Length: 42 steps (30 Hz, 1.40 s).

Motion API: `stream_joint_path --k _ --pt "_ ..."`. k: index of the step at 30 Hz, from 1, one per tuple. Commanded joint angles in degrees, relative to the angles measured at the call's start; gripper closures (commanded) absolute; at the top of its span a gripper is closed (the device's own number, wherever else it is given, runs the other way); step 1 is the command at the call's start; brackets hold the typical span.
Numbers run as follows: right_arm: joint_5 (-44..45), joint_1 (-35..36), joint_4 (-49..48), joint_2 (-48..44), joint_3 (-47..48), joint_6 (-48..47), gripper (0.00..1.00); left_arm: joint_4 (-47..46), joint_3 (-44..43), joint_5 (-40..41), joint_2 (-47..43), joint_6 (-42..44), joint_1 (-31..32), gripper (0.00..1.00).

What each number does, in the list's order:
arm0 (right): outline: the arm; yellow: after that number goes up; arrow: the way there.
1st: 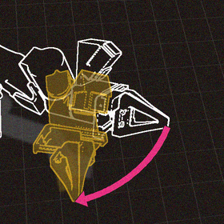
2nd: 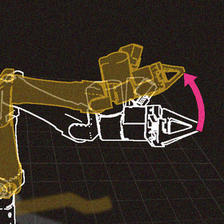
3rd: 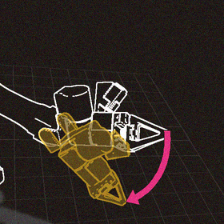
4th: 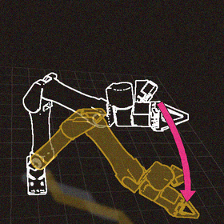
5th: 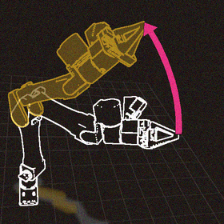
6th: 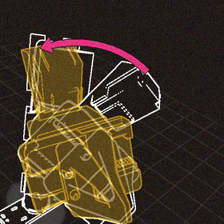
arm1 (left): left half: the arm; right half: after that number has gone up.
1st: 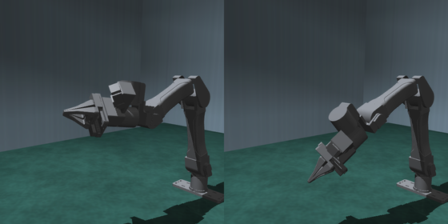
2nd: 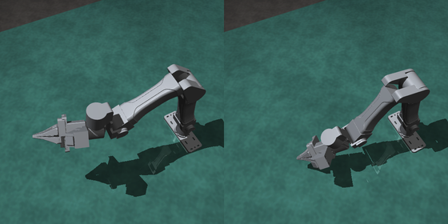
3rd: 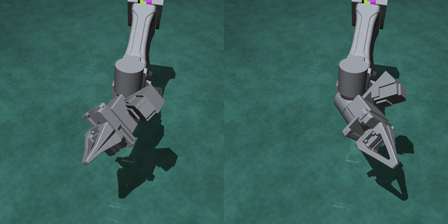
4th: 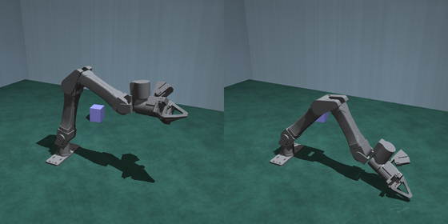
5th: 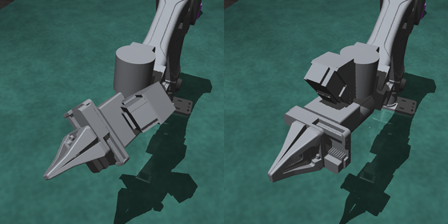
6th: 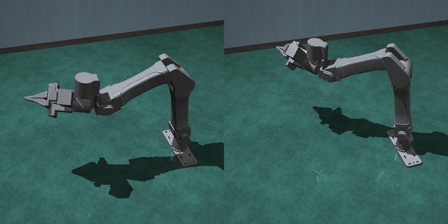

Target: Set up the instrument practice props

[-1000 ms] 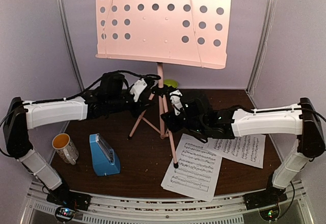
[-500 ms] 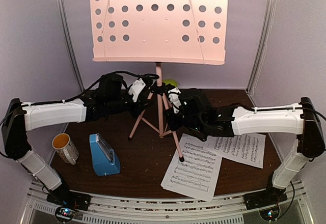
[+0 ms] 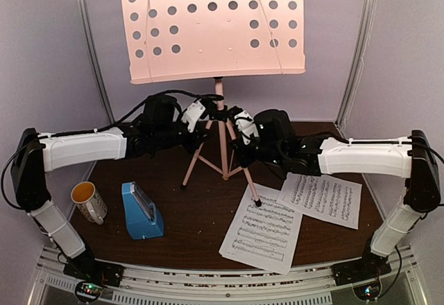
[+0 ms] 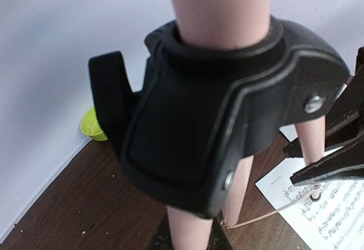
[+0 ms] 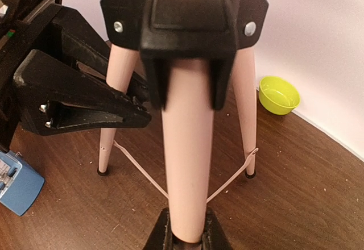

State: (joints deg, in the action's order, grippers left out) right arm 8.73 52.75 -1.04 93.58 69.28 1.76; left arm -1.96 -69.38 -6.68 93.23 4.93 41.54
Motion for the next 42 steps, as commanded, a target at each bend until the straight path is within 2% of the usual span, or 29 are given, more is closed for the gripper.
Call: stream_joint_path --k 1,19,27,33,42 --pt "5.7 -5.0 -6.6 -0.9 2.4 -5.3 1.00 -4.2 -5.2 5.8 1.0 0.7 -1.3 1.00" --pt "0.7 -13.2 -9.0 4.8 8.7 -11.0 1.00 -3.8 -15.0 9.1 8.6 3.4 -1.3 1.00" --pt "-0.4 -15.2 -9.8 5.2 7.6 -12.0 1.00 -2.5 -18.0 8.5 11.1 3.3 -1.3 1.00" --pt "-2.9 -15.4 -10.1 5.0 6.4 -10.1 1.00 -1.2 -19.3 4.2 11.9 3.6 -1.3 1.00" --pt "-5.3 -15.3 -11.5 3.8 2.4 -7.3 1.00 4.6 -23.6 2.1 14.5 6.4 -1.2 0.98"
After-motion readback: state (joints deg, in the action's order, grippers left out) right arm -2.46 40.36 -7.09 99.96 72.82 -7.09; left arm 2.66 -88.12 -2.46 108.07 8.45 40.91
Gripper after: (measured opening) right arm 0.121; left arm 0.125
